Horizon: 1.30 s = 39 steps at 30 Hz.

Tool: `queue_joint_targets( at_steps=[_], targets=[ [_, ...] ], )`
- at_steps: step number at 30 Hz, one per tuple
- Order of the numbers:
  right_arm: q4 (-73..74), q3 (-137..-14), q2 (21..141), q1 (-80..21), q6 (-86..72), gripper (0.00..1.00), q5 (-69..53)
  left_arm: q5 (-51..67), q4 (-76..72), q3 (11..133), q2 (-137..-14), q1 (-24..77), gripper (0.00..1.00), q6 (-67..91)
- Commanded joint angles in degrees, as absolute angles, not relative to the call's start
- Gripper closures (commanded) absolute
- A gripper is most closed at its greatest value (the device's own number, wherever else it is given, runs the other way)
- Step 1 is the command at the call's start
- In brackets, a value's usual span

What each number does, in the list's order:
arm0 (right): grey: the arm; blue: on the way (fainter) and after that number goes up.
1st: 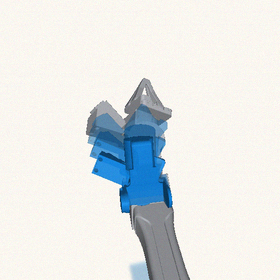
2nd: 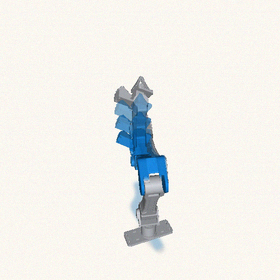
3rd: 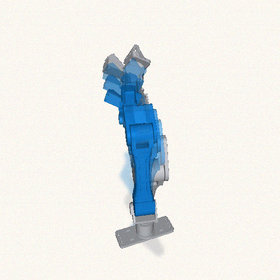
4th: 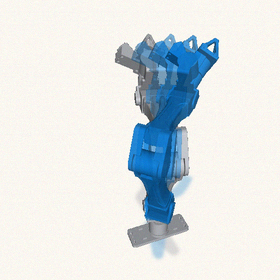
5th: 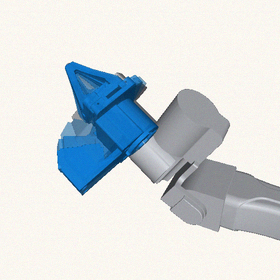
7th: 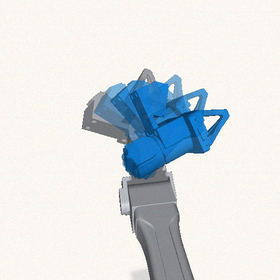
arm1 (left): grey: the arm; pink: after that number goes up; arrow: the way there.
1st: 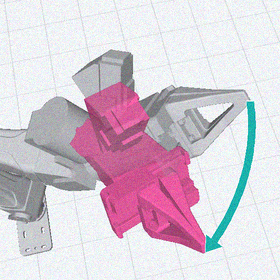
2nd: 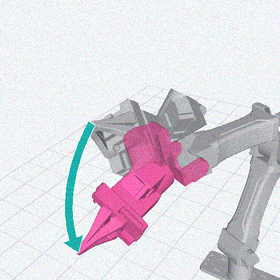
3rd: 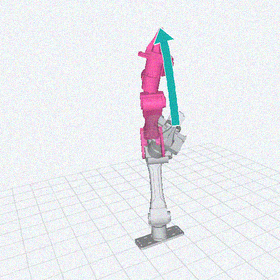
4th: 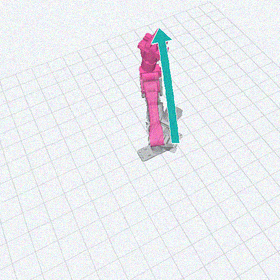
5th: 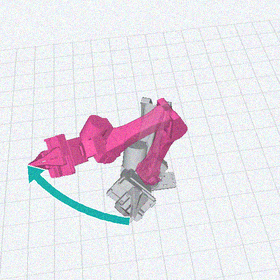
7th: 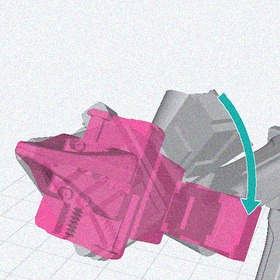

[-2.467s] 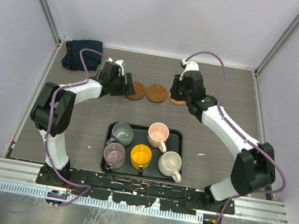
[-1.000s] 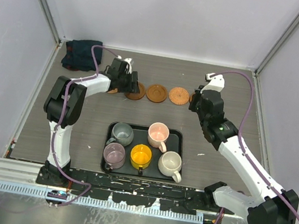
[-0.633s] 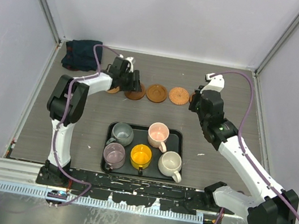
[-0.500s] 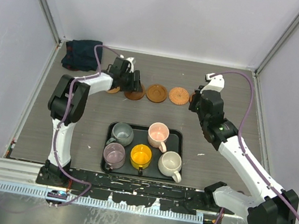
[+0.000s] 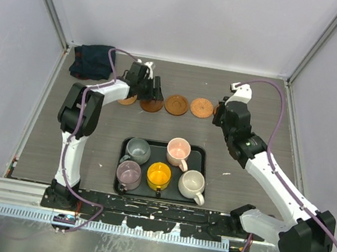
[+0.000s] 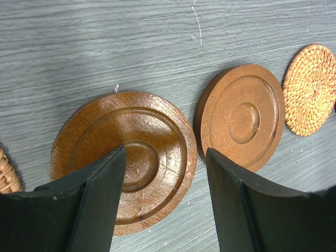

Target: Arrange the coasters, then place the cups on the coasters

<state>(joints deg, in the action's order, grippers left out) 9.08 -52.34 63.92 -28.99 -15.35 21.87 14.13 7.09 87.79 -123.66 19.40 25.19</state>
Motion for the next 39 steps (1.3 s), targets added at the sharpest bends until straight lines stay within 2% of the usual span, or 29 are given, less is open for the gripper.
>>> queue_joint_targets(
  at_steps=[1,14,25,32,39],
  targets=[
    [7.13,-52.56,64.34,-29.11,-14.91,0.99,23.60,12.55,7.64,89.71,-124.90,18.97,0.36,24.98],
    [6.00,-53.13,67.19,-29.09,-14.46,0.99,23.30,12.52,8.42,91.05,-125.26,17.16,0.35,24.31],
    [4.55,-53.67,69.04,-29.07,-13.36,0.99,24.13,19.25,5.78,91.89,-125.92,17.11,0.35,24.67],
    [1.99,-54.25,71.51,-28.56,-12.63,0.99,25.43,23.43,1.59,89.51,-119.26,17.07,0.34,25.34],
    [1.49,-58.52,77.12,-22.76,-13.04,0.99,21.96,20.01,0.92,84.12,-111.22,16.00,0.33,25.43]
  ],
)
